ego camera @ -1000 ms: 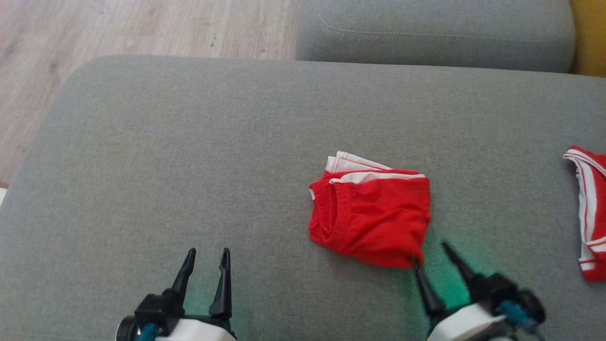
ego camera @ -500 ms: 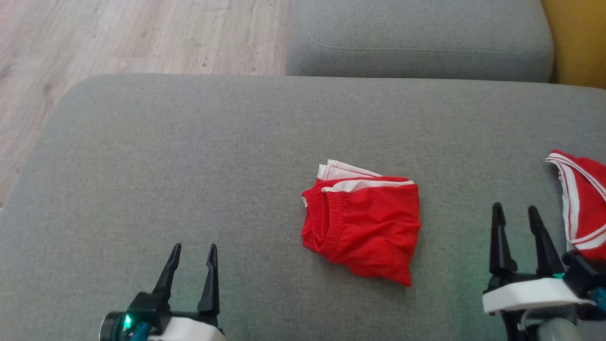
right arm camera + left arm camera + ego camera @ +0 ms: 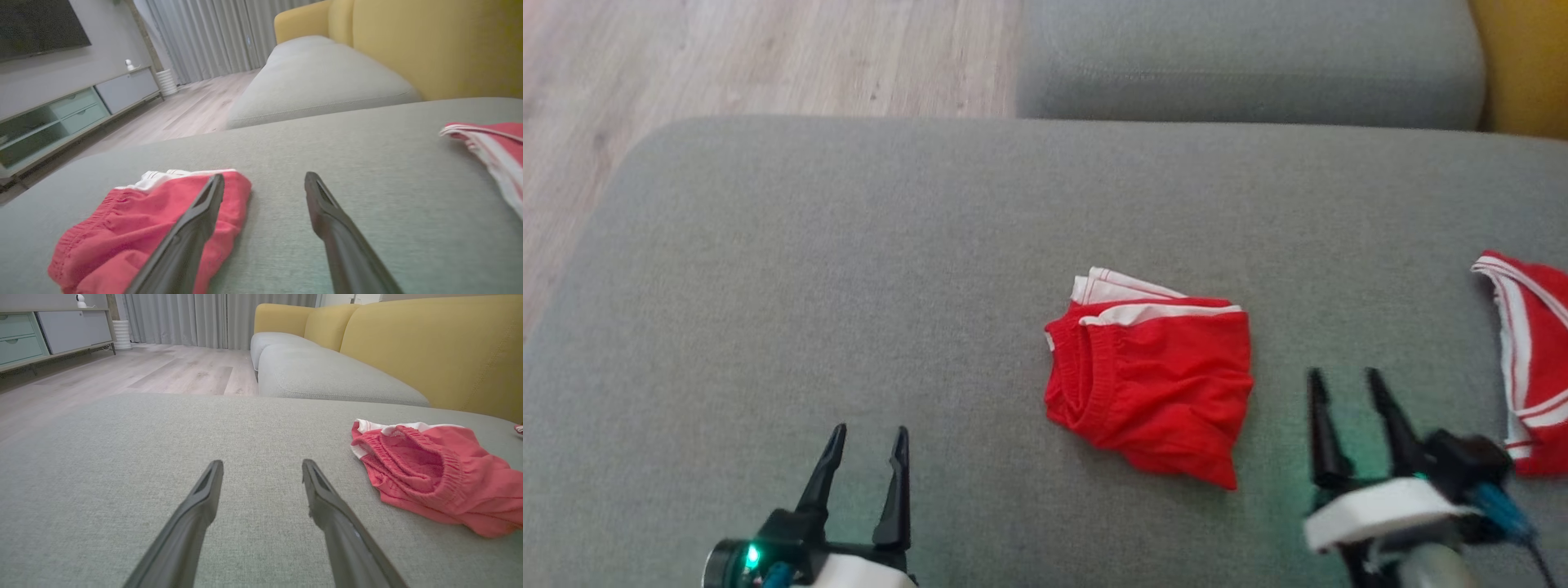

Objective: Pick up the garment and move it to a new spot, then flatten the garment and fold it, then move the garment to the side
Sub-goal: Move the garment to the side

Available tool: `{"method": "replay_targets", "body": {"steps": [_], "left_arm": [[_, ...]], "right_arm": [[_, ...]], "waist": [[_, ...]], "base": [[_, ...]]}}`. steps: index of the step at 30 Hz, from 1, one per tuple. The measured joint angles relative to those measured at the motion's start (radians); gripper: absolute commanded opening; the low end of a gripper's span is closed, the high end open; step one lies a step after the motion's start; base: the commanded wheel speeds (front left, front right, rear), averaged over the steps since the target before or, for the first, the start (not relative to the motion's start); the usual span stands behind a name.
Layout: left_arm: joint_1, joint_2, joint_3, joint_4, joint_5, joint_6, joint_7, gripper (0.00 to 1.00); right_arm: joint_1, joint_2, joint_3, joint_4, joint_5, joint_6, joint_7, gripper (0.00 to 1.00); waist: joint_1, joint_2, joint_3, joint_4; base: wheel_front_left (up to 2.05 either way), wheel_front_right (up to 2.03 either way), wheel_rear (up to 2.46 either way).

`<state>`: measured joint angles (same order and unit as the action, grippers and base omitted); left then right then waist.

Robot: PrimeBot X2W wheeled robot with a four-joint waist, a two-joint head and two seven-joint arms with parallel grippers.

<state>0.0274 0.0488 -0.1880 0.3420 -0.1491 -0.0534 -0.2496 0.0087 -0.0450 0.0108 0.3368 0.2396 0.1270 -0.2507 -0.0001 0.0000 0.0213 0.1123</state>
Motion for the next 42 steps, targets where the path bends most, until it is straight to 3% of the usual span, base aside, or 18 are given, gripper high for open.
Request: {"method": "replay_targets", "body": {"steps": [6,14,15,16,20,25,42], "left_arm": [[-0.016,0.000,-0.052,0.002,-0.015,0.000,0.000,1.00],[-0.043,0.000,-0.091,0.013,-0.038,-0.001,-0.001,1.00],[-0.043,0.000,-0.092,0.013,-0.038,-0.001,-0.001,1.00],[-0.043,0.000,-0.091,0.013,-0.038,-0.001,-0.001,1.00],[-0.044,0.000,-0.086,0.013,-0.038,-0.001,-0.001,1.00],[-0.048,0.000,-0.086,0.014,-0.038,-0.009,-0.002,1.00],[-0.171,0.000,-0.177,0.021,-0.035,-0.044,-0.002,1.00]], "right_arm": [[-0.153,-0.001,0.119,0.195,-0.033,0.000,0.000,1.00],[-0.278,-0.002,0.097,0.453,-0.137,0.000,0.059,1.00],[-0.290,-0.004,0.101,0.461,-0.140,0.000,0.059,0.20],[-0.300,-0.004,0.104,0.468,-0.137,0.000,0.061,0.00],[-0.318,0.001,0.125,0.482,-0.123,0.000,0.042,0.00],[-0.319,0.000,0.130,0.483,-0.129,0.001,0.020,0.00],[-0.310,-0.004,0.269,0.437,-0.047,0.001,0.003,0.00]], "waist": [[0.0001,0.0000,0.050,0.039],[0.0001,0.0000,0.106,0.105],[0.0001,0.0000,0.110,0.108],[0.0001,0.0000,0.114,0.109],[0.0001,0.0000,0.115,0.087],[0.0001,0.0000,0.107,0.007],[0.0001,0.0000,0.131,-0.444]], "base": [[0.00,0.00,0.00],[0.00,0.00,0.00],[0.00,0.00,0.00],[0.00,0.00,0.00],[0.00,0.00,0.00],[0.00,0.00,0.00],[0.00,0.00,0.00]]}}
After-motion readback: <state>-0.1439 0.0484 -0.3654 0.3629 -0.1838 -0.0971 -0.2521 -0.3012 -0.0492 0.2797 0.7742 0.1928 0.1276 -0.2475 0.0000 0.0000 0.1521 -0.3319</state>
